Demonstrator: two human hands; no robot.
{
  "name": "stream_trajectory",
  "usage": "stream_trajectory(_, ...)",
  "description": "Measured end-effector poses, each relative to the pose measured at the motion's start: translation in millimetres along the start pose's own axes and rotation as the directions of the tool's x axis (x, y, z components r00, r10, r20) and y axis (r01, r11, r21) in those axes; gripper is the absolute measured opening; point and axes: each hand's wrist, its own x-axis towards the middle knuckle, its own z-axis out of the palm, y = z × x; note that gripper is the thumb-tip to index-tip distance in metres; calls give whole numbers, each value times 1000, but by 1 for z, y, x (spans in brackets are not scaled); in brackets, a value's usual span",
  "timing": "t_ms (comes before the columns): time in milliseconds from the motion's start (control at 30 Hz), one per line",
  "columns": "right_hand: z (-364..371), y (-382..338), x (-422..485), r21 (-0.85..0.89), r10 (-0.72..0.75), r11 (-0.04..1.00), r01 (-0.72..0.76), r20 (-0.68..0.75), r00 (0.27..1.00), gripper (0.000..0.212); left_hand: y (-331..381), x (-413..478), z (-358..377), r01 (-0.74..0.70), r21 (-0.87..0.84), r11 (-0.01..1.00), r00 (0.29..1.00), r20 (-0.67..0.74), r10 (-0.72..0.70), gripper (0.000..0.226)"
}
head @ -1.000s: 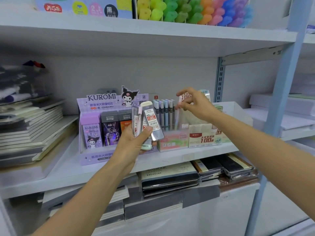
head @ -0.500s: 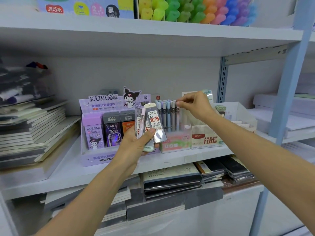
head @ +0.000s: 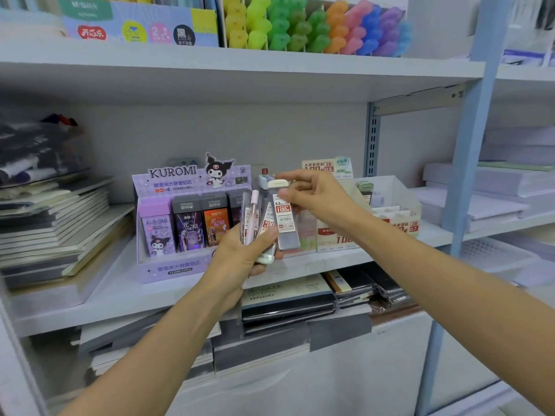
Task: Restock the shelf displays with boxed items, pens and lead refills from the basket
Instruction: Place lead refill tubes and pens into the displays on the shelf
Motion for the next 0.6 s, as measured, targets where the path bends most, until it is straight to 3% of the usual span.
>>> stream_trajectory(267, -25, 7, -20, 280, 114, 958, -62, -173, 978, 19, 4, -6, 8, 31, -72, 997, 997, -67, -36, 26)
stream_trajectory(333, -36, 8, -23, 287, 118, 954, -83, -110, 987, 19, 5, -6, 7, 30, -34, 999, 998, -51, -32, 29)
stream_trajectory(467, -47, 8, -29, 167, 119, 975, -145, 157, 981, 22, 6, -5, 13, 24, 33, 999, 999, 45, -26, 30)
stream_trajectory(600, -52, 13, -34, 85, 140, 983, -163, 225, 964, 21, 3, 3, 15, 63, 22, 998, 998, -20, -62, 35)
